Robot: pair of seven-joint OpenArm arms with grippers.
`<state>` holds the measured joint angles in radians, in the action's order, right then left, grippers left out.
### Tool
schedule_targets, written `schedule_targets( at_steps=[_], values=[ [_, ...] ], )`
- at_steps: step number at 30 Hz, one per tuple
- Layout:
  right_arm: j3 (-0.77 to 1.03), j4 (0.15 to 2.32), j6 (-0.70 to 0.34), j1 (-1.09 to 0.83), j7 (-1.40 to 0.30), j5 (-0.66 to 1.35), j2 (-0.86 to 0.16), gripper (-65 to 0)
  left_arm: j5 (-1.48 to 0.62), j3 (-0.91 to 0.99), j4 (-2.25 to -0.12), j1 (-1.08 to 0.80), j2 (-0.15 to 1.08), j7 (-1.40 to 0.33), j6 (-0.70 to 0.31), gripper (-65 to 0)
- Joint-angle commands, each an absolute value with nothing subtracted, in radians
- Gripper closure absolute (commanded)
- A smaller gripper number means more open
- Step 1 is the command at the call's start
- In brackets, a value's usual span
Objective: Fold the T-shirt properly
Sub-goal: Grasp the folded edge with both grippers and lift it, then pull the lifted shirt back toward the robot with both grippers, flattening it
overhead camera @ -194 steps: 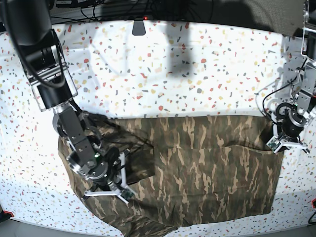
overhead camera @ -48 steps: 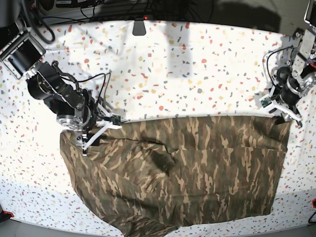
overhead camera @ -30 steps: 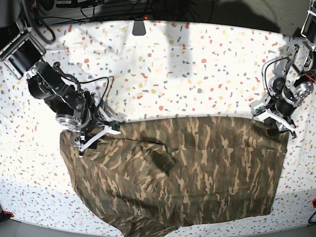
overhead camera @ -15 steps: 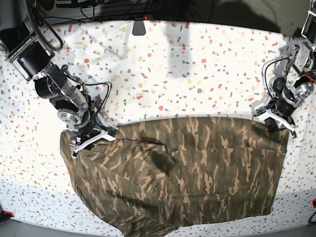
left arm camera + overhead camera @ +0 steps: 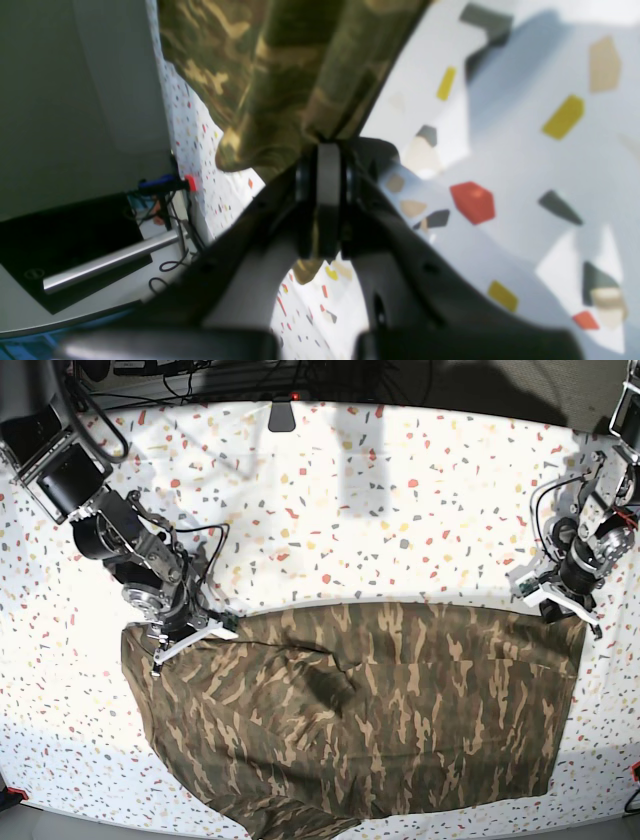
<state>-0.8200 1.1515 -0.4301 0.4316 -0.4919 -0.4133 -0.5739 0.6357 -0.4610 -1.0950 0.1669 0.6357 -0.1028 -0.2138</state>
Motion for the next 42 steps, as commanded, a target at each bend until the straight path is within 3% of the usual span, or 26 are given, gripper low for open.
schedule_targets(
  at_steps=[1,8,19,23,28,33,37,40,42],
  values=[
    [-0.814,1.16,-0.436,0.451,-0.517,-0.407,-0.591,0.0,0.654,-0.461,-1.094,0.166,0.655,-0.155,-0.229,0.0],
    [-0.814,1.285,-0.445,0.422,-0.581,-0.297,-0.648,0.0,0.654,-0.461,-1.137,0.13,0.694,-0.182,-0.229,0.0],
    [-0.814,1.546,-0.439,0.273,-0.701,-0.21,-0.867,0.0,0.611,-0.461,-1.385,-0.086,0.854,-0.289,-0.219,0.0],
    [-0.814,1.663,-0.392,0.171,-0.773,-0.205,-0.969,0.0,0.61,-0.461,-1.441,-0.168,0.887,-0.383,-0.119,0.0],
    [-0.813,1.76,-0.364,0.07,-0.788,-0.209,-1.053,0.0,0.614,-0.461,-1.509,-0.286,0.901,-0.4,-0.096,0.0],
    [-0.812,1.77,-0.346,0.049,-0.786,-0.239,-1.038,0.0,0.674,-0.461,-1.542,-0.336,0.898,-0.42,0.147,0.0],
    [-0.812,1.77,-0.344,0.049,-0.786,-0.239,-1.028,0.0,0.73,-0.461,-1.581,-0.336,0.899,-0.522,0.177,0.0],
    [-0.812,1.77,-0.344,0.049,-0.786,-0.239,-1.028,0.0,0.73,-0.461,-1.631,-0.351,0.898,-0.498,0.177,-15.4],
    [-0.812,1.77,-0.344,0.049,-0.786,-0.239,-1.028,0.0,0.725,-0.461,-1.674,-0.374,0.898,-0.46,0.176,-21.3]
  ],
)
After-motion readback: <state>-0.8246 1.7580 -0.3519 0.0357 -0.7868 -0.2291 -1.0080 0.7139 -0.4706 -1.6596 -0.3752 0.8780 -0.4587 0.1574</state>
